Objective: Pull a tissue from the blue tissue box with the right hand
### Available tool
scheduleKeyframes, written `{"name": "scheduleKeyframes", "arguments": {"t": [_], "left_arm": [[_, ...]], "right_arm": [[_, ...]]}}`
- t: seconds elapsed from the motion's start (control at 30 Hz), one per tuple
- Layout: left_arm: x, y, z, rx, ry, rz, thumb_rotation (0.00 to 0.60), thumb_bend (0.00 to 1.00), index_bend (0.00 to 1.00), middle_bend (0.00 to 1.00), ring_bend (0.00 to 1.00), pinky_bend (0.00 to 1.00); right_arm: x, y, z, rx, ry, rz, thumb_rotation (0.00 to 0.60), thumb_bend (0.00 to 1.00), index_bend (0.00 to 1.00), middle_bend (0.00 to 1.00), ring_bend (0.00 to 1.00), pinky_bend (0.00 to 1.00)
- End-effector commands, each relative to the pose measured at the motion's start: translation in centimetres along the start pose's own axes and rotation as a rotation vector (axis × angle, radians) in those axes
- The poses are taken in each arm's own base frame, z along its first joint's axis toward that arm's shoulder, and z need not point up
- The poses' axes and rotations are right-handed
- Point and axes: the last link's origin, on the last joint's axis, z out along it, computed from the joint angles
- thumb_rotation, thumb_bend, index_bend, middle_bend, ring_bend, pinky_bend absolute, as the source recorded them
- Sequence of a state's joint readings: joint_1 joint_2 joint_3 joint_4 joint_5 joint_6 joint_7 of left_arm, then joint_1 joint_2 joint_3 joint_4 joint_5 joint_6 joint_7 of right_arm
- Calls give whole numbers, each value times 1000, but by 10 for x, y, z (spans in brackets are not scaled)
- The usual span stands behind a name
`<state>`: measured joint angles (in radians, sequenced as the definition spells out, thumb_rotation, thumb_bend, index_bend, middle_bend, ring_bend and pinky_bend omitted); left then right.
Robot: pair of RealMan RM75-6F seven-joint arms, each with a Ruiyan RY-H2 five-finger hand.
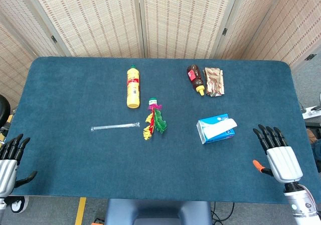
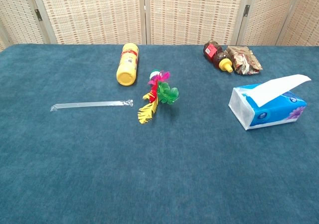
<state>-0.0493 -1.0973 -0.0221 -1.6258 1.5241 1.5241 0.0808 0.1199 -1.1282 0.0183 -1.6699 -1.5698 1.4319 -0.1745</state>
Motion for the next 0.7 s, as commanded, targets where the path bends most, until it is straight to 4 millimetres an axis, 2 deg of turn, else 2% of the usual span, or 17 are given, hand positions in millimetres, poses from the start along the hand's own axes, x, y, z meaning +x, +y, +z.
{"name": "scheduleKeyframes", "arguments": {"t": [0.03,0.37,0.53,0.7], "left_arm": [[0,0,0,1,1,0,600,246,0,0,0,130],[-1,0,0,1,-4,1,600,246,0,0,0,130],[0,0,0,0,-1,-2,600,246,0,0,0,130],[1,-1,0,3,1,-12,600,248,0,0,0,130]], "right_arm": [[-1,0,0,0,-2,-2,600,144,0,0,0,0],[-4,0,8,3,2,-4,600,148,7,8,0,0],[-13,-3,29,9,5,-1,600,180,160,101,0,0],[-25,-10,60,3,-19,-16,600,187,256,157,0,0]]}}
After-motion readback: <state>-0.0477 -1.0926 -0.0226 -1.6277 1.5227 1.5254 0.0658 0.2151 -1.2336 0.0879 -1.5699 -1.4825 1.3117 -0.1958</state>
